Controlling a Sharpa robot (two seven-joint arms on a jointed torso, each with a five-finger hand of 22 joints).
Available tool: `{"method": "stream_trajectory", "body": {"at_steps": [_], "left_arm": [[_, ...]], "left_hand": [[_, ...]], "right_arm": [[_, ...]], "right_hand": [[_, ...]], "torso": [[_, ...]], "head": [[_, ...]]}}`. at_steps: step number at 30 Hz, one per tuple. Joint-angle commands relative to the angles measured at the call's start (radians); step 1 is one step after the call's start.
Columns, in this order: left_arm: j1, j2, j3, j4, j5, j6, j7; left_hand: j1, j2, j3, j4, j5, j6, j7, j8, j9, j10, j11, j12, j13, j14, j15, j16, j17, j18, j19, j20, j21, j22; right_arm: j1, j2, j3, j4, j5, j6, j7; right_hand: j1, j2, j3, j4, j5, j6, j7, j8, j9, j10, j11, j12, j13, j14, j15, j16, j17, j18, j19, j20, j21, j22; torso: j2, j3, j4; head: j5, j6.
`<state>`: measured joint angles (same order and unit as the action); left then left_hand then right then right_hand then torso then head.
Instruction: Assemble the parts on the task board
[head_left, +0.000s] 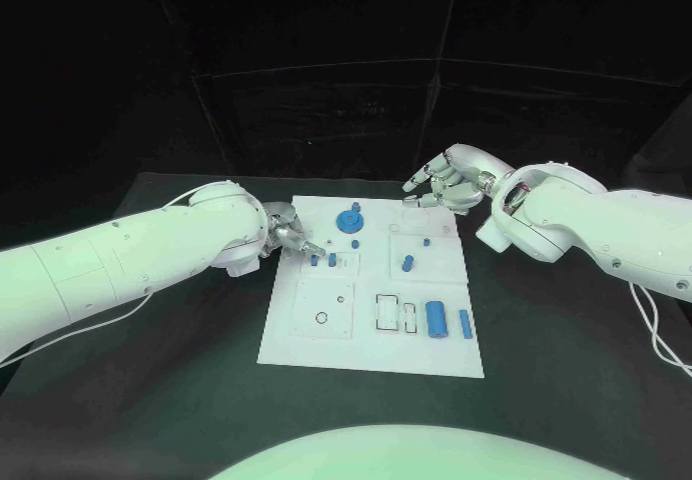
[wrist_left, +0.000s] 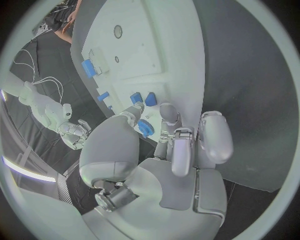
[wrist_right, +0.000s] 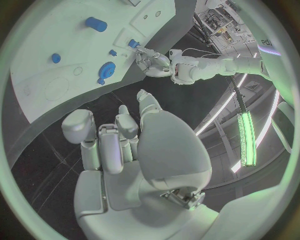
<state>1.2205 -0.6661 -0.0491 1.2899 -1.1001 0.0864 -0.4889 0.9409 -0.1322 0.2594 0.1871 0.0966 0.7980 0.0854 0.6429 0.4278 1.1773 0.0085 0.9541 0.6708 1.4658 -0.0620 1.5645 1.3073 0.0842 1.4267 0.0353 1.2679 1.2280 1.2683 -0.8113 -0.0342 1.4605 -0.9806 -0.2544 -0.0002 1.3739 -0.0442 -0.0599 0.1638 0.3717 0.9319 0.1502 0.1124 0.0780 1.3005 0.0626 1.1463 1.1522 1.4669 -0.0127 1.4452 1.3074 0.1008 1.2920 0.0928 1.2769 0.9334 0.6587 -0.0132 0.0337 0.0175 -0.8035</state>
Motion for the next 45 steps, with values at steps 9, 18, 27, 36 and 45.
{"method": "stream_trajectory", "body": {"at_steps": [9,18,27,36,45], "left_arm": [[-0.002,-0.01,-0.003,-0.003,0.188,-0.165,0.212],[0.001,0.026,-0.004,-0.039,0.177,-0.229,0.481],[0.002,0.117,-0.029,-0.117,-0.195,-0.263,0.598],[0.0,0.187,-0.052,-0.188,-0.38,-0.251,0.582],[-0.002,0.216,-0.055,-0.216,-0.431,-0.218,0.559]], "left_hand": [[0.1,0.043,-0.122,0.046,0.007,-0.068,0.035,0.0,-0.065,-0.134,0.032,-0.044,-0.07,0.066,0.032,-0.068,0.127,0.039,-0.09,0.039,-0.186,-0.18],[0.318,0.072,-0.17,-0.019,0.009,-0.149,0.083,-0.015,-0.131,-0.347,0.088,-0.176,-0.194,-0.233,0.078,-0.631,-0.573,0.099,-0.299,0.085,-0.654,-0.587],[0.494,0.041,-0.071,-0.16,-0.017,-0.025,0.077,-0.165,-0.277,-0.326,0.092,-0.366,-0.406,-0.241,0.075,-0.765,-0.698,0.099,-0.265,0.08,-0.749,-0.674],[0.468,0.027,-0.055,-0.189,-0.017,0.049,0.074,-0.251,-0.348,-0.302,0.088,-0.436,-0.508,-0.105,0.071,-0.565,-0.514,0.099,-0.168,0.072,-0.723,-0.675],[0.444,0.028,-0.04,-0.2,-0.017,0.108,0.062,-0.301,-0.362,-0.259,0.081,-0.475,-0.57,0.005,0.064,-0.258,-0.187,0.081,-0.075,0.064,-0.556,-0.534]], "right_arm": [[0.002,0.003,0.0,-0.003,0.002,0.006,0.008],[0.002,0.004,0.0,-0.007,0.002,0.004,0.007],[0.002,0.01,0.0,-0.009,0.002,0.0,0.009],[0.002,0.015,0.0,-0.01,0.002,0.002,0.009],[0.002,0.018,0.0,-0.01,0.002,0.002,0.009]], "right_hand": [[-0.008,0.003,-0.006,-0.002,0.006,0.0,0.0,0.007,-0.001,-0.002,-0.002,-0.005,-0.001,0.053,-0.004,-0.005,0.036,0.017,-0.005,-0.003,-0.007,-0.002],[-0.008,0.003,-0.006,-0.002,0.006,0.0,0.0,0.007,-0.001,-0.002,-0.002,-0.005,-0.001,0.053,-0.004,-0.005,0.036,0.017,-0.005,-0.003,-0.007,-0.002],[-0.009,0.004,-0.008,0.0,0.009,-0.001,0.0,0.007,-0.001,-0.003,-0.002,-0.006,-0.002,0.053,-0.004,-0.005,0.036,0.017,-0.005,-0.003,-0.008,-0.004],[-0.009,0.007,-0.007,0.0,0.01,-0.001,0.0,0.007,-0.001,-0.003,-0.002,-0.005,-0.002,0.053,-0.004,-0.006,0.036,0.018,-0.006,-0.003,-0.009,-0.005],[-0.009,0.007,-0.007,0.0,0.01,-0.001,0.0,0.007,-0.001,-0.003,-0.002,-0.005,-0.002,0.053,-0.004,-0.006,0.036,0.018,-0.006,-0.003,-0.009,-0.005]], "torso": [[0.0,0.0006,-0.0002],[0.0,0.0011,0.0001],[0.003,0.0014,-0.0054],[0.003,0.0007,-0.004],[0.002,0.0007,-0.0026]], "head": [[-0.001,0.001],[-0.007,0.01],[-0.01,0.022],[-0.017,0.023],[-0.021,0.022]]}}
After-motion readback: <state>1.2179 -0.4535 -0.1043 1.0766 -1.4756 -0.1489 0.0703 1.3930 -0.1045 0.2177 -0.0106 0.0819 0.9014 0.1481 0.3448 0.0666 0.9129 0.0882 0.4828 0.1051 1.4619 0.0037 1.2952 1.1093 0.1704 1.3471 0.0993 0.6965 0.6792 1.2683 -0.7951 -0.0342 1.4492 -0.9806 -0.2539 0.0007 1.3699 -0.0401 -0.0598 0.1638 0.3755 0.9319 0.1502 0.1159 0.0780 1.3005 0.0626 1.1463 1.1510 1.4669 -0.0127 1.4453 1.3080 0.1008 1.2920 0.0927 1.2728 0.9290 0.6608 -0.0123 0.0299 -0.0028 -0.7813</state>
